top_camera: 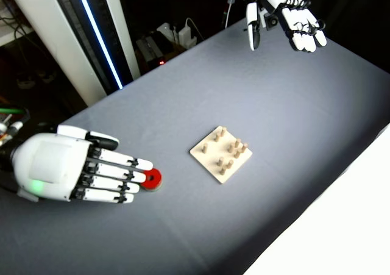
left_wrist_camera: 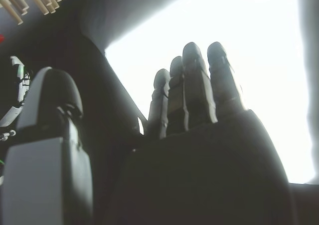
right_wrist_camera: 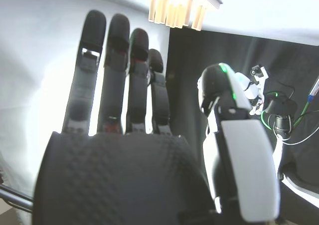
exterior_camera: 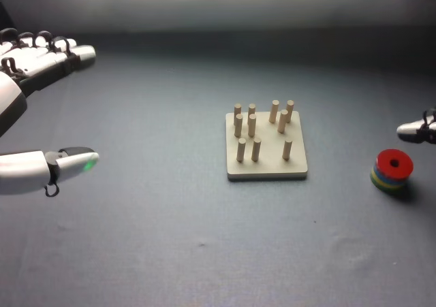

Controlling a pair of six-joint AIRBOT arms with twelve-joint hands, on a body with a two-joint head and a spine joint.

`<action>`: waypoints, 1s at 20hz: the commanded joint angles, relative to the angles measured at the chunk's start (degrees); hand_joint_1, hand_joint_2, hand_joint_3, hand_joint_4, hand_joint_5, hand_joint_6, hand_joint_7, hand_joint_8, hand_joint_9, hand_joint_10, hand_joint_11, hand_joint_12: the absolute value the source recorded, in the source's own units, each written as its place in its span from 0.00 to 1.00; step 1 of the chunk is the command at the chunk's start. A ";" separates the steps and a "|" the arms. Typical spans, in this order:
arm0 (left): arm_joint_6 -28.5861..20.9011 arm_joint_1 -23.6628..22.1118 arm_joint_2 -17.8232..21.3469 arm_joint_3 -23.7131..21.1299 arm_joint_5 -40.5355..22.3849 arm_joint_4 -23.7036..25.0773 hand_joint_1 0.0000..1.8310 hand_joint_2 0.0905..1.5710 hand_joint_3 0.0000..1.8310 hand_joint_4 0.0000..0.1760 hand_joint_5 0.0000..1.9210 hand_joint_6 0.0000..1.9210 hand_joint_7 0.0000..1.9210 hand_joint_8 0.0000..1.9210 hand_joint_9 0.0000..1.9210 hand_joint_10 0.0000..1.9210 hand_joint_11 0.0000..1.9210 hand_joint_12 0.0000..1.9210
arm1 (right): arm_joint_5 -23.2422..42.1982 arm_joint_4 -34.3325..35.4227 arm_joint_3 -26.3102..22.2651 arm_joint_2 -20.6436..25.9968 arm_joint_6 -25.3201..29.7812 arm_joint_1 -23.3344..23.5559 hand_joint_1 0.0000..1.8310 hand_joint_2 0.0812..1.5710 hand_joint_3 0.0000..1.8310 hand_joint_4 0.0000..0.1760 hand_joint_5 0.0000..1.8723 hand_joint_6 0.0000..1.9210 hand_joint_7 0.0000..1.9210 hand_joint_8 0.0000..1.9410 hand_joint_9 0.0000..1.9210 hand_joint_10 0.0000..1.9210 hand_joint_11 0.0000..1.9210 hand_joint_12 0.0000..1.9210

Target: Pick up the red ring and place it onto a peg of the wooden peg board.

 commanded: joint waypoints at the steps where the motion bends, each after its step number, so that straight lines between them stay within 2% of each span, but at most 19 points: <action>1: -0.36 -0.38 -0.02 0.43 -7.13 0.02 0.37 0.61 0.00 0.04 0.18 0.00 0.11 0.00 0.09 0.02 0.00 0.45 | 6.25 1.44 0.21 0.12 0.30 0.73 0.54 0.73 0.00 0.03 0.23 0.00 0.22 0.00 0.21 0.00 0.06 0.35; 2: -0.37 -0.38 -0.07 0.43 -7.05 0.02 0.37 0.61 0.00 0.03 0.18 0.00 0.11 0.00 0.09 0.02 0.00 0.45 | 6.17 1.41 0.22 0.12 0.30 0.74 0.53 0.73 0.00 0.02 0.24 0.00 0.22 0.00 0.22 0.00 0.07 0.35; 3: -0.37 -0.38 -0.12 0.44 -6.93 0.02 0.36 0.62 0.00 0.14 0.18 0.00 0.11 0.00 0.09 0.01 0.00 0.42 | 6.05 1.35 0.26 0.12 0.30 0.82 0.52 0.73 0.00 0.07 0.24 0.00 0.22 0.00 0.21 0.00 0.07 0.34; 4: -0.37 -0.38 -0.16 0.49 -6.79 0.03 0.35 0.62 0.00 0.16 0.17 0.00 0.11 0.00 0.09 0.01 0.00 0.42 | 5.68 1.03 0.42 0.12 0.30 1.21 0.53 0.73 0.00 0.02 0.24 0.00 0.22 0.00 0.21 0.00 0.06 0.34; 5: -0.37 -0.40 -0.17 0.52 -6.77 0.04 0.35 0.62 0.00 0.16 0.18 0.00 0.11 0.00 0.10 0.01 0.00 0.45 | 5.01 0.49 0.61 0.11 0.29 1.79 0.54 0.72 0.00 0.10 0.24 0.00 0.22 0.00 0.21 0.00 0.04 0.38; 6: -0.37 -0.41 -0.18 0.54 -6.77 0.04 0.35 0.61 0.00 0.13 0.18 0.00 0.11 0.00 0.10 0.01 0.00 0.45 | 3.80 -0.49 0.91 0.01 0.29 2.87 0.56 0.70 0.00 0.08 0.23 0.00 0.22 0.00 0.21 0.00 0.04 0.38; 7: -0.39 -0.41 -0.31 0.60 -6.79 0.04 0.35 0.61 0.00 0.15 0.18 0.00 0.11 0.00 0.10 0.01 0.00 0.46 | 2.04 -1.79 1.39 -0.30 0.29 4.49 0.56 0.69 0.00 0.11 0.23 0.00 0.22 0.00 0.20 0.00 0.02 0.38; 8: -0.41 -0.40 -0.38 0.62 -6.77 0.04 0.36 0.62 0.00 0.11 0.18 0.00 0.11 0.00 0.10 0.00 0.00 0.43 | 0.12 -3.11 2.05 -0.75 0.29 5.95 0.58 0.66 0.00 0.14 0.24 0.00 0.23 0.00 0.20 0.00 0.00 0.40; 9: -0.45 -0.38 -0.36 0.58 -6.65 0.15 0.37 0.61 0.00 0.06 0.18 0.00 0.11 0.00 0.10 0.00 0.00 0.45 | -2.39 -4.85 2.93 -1.45 0.29 8.13 0.60 0.63 0.00 0.22 0.24 0.00 0.23 0.00 0.20 0.00 0.00 0.41; 10: -0.49 -0.38 -0.35 0.58 -6.57 0.24 0.35 0.61 0.00 0.11 0.18 0.00 0.13 0.00 0.12 0.01 0.00 0.49 | -4.19 -5.98 3.60 -1.93 0.29 9.27 0.61 0.61 0.00 0.25 0.25 0.00 0.23 0.00 0.20 0.00 0.00 0.41; 11: -0.50 -0.40 -0.39 0.61 -6.51 0.30 0.35 0.62 0.00 0.09 0.18 0.00 0.13 0.00 0.13 0.01 0.00 0.51 | -6.75 -7.57 4.46 -2.60 0.30 11.10 0.63 0.60 0.00 0.25 0.25 0.00 0.23 0.00 0.20 0.00 0.01 0.41; 12: -0.52 -0.40 -0.43 0.61 -6.52 0.31 0.36 0.61 0.00 0.14 0.18 0.00 0.13 0.00 0.12 0.00 0.00 0.49 | -8.50 -8.66 5.01 -3.05 0.30 12.20 0.63 0.59 0.00 0.33 0.26 0.00 0.24 0.00 0.22 0.00 0.03 0.39; 13: -0.55 -0.40 -0.43 0.61 -6.52 0.31 0.35 0.61 0.00 0.18 0.18 0.00 0.13 0.00 0.12 0.00 0.00 0.49 | -10.41 -9.98 5.63 -3.60 0.30 13.45 0.61 0.59 0.00 0.47 0.25 0.00 0.23 0.00 0.21 0.00 0.02 0.41; 14: -0.65 -0.39 -0.43 0.67 -6.45 0.31 0.35 0.61 0.00 0.19 0.18 0.00 0.13 0.00 0.12 0.00 0.00 0.49 | -12.70 -11.40 6.33 -4.29 0.30 14.81 0.60 0.58 0.00 0.55 0.25 0.00 0.22 0.00 0.21 0.00 0.03 0.42; 15: -0.74 -0.38 -0.45 0.73 -6.38 0.31 0.33 0.61 0.00 0.21 0.17 0.00 0.12 0.00 0.11 0.00 0.00 0.46 | -14.27 -12.23 6.86 -4.83 0.30 15.62 0.62 0.58 0.00 0.50 0.26 0.00 0.23 0.00 0.22 0.00 0.04 0.43; 16: -0.79 -0.38 -0.49 0.76 -6.32 0.31 0.35 0.61 0.00 0.20 0.17 0.00 0.11 0.00 0.10 0.00 0.00 0.45 | -15.61 -12.86 7.38 -5.34 0.31 16.20 0.65 0.57 0.00 0.39 0.27 0.00 0.24 0.00 0.22 0.00 0.05 0.41; 17: -0.79 -0.38 -0.53 0.76 -6.27 0.39 0.35 0.61 0.00 0.17 0.17 0.00 0.11 0.00 0.10 0.00 0.00 0.45 | -16.78 -13.47 7.87 -5.88 0.31 16.81 0.65 0.57 0.00 0.34 0.28 0.00 0.25 0.00 0.23 0.00 0.06 0.41; 18: -0.80 -0.38 -0.56 0.77 -6.25 0.41 0.36 0.60 0.00 0.13 0.18 0.00 0.12 0.00 0.10 0.00 0.00 0.45 | -17.56 -13.87 8.27 -6.28 0.31 17.26 0.65 0.58 0.00 0.24 0.29 0.00 0.26 0.01 0.25 0.01 0.08 0.41; 20: -0.83 -0.38 -0.56 0.81 -6.20 0.41 0.36 0.61 0.00 0.08 0.18 0.00 0.11 0.00 0.10 0.00 0.00 0.45 | -18.43 -14.32 8.82 -6.94 0.31 17.89 0.64 0.59 0.00 0.20 0.31 0.00 0.27 0.00 0.25 0.00 0.08 0.39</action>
